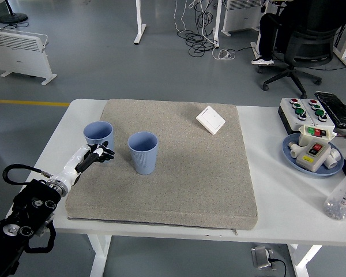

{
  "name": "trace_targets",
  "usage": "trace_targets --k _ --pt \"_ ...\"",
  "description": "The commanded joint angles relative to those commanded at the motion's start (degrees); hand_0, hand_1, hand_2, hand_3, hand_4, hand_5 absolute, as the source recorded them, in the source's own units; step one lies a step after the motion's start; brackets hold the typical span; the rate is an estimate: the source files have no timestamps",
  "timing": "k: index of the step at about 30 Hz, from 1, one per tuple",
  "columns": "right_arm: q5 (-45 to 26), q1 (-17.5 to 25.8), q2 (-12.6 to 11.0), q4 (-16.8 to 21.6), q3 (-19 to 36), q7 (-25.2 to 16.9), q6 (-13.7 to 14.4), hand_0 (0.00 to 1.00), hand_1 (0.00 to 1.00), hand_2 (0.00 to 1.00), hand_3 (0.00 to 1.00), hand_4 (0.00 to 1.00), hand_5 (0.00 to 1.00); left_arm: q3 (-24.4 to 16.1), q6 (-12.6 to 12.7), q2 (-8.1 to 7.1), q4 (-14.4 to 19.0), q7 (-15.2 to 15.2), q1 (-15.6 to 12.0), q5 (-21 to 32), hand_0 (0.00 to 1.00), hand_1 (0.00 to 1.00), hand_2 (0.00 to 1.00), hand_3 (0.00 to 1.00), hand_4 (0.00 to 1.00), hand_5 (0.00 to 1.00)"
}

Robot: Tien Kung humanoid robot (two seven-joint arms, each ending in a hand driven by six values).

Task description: Push cup pick cup insert cup

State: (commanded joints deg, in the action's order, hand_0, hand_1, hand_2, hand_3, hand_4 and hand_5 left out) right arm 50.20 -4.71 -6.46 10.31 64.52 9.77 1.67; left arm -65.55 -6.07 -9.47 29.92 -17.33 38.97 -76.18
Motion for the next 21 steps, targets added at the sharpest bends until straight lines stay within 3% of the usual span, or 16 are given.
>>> trace_targets --k 21 --pt "-0.43 0.44 -0.11 0.00 -1.41 0.12 -0.14 0.752 0.624 0.627 0.558 0.070 0.453 2.07 1.13 2.00 -5.16 -2.06 3.50 0.03 0.844 0.670 0.569 0.542 0.592 0.998"
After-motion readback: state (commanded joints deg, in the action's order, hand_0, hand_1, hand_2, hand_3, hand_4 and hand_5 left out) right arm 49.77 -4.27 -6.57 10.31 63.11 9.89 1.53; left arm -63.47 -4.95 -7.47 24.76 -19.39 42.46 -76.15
